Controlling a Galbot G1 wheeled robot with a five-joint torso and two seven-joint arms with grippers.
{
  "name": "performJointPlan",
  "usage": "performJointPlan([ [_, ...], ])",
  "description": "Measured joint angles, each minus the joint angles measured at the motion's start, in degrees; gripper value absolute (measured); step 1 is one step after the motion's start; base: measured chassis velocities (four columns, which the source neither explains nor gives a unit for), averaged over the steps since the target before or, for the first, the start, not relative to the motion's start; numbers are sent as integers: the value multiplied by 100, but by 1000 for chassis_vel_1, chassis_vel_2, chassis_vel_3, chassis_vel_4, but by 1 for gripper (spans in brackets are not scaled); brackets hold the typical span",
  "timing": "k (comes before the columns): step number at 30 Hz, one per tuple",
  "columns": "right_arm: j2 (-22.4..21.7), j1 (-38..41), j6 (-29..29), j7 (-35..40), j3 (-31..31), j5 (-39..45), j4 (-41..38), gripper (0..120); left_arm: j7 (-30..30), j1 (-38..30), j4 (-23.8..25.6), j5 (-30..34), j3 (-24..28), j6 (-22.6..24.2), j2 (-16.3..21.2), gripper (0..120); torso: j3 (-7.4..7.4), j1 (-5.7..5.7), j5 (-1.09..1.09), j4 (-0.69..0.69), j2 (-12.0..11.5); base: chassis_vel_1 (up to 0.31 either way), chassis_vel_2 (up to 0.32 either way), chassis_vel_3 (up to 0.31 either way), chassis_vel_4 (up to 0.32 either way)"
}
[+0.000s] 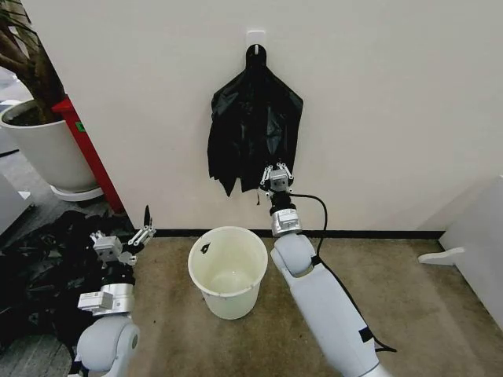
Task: Place the garbage bag over the trash bin.
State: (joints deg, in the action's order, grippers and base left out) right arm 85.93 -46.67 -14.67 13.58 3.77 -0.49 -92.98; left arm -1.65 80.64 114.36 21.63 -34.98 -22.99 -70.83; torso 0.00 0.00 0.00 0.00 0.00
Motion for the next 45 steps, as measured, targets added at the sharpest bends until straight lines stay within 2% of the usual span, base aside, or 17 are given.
performJointPlan([
  [2, -15, 0, -54, -91, -33, 209, -75, 0, 151, -67, 19, 144, 34, -69, 132, 100, 0, 0, 0, 0, 0, 0, 0, 0, 0],
  [4, -44, 26, -165, -295, -126, 669, -204, 0, 662, -252, 3, 484, 128, -288, 530, 100, 0, 0, -1, 1, 0, 0, 0, 0, 0],
  [6, -92, 71, -259, -523, -223, 1153, -359, 0, 1333, -570, -103, 831, 291, -470, 1197, 100, 0, 0, -2, -1, 0, 0, 0, 0, 0],
  [8, -86, 180, -298, -629, -354, 1343, -344, 0, 1598, -756, -101, 1070, 379, -451, 1664, 100, 0, 0, 0, -8, 0, 0, 0, 0, 0],
  [9, -86, 180, -298, -629, -354, 1343, -344, 0, 1598, -756, -101, 1070, 379, -451, 1664, 100, 0, 0, 0, -8, 0, 0, 0, 0, 0],
  [11, 11, 429, -340, -721, -583, 1447, -161, 0, 1606, -912, -44, 1248, 420, -217, 2074, 100, 0, 0, 2, 5, 0, 0, 0, 0, 0],
  [12, 33, 472, -345, -747, -625, 1462, -128, 0, 1603, -1072, -92, 1256, 504, -114, 2185, 100, 0, 0, 1, 5, 0, 0, 0, 0, 0],
  [14, 36, 477, -346, -751, -629, 1464, -124, 0, 1602, -1139, -118, 1253, 542, -83, 2218, 100, 0, 0, 0, 5, 0, 0, 0, 0, 0],
  [15, 60, 504, -350, -782, -648, 1471, -101, 0, 1597, -1577, -311, 1148, 779, 63, 2388, 100, 1, 0, -5, 3, 0, 0, 0, 0, 0],
  [18, 82, 506, -351, -788, -632, 1470, -81, 0, 1574, -2356, -666, 967, 1165, 234, 2630, 100, 1, 0, 0, -5, 0, 0, 0, 0, 0],
  [19, 82, 506, -351, -788, -632, 1470, -81, 0, 1574, -2356, -666, 967, 1165, 234, 2630, 100, 1, 0, 0, -5, 0, 0, 0, 0, 0],
  [25, 115, 490, -378, -776, -536, 1463, -83, 0, 1770, -3387, -1207, 1173, 1754, 250, 2967, 100, 1, 0, 0, 2, 0, 0, 0, 0, 0],
  [35, 75, 508, -386, -771, -387, 1566, -66, 0, 2512, -4118, -1736, 1113, 2317, 267, 2964, 100, 1, 0, 0, 1, 0, 0, 0, 0, 0],
  [45, -846, 877, -299, -1215, -235, 1627, 309, 0, 2437, -4161, -1697, 1076, 2540, 311, 2807, 100, 0, 0, 1, 0, 0, 0, 0, 0, 0],
])
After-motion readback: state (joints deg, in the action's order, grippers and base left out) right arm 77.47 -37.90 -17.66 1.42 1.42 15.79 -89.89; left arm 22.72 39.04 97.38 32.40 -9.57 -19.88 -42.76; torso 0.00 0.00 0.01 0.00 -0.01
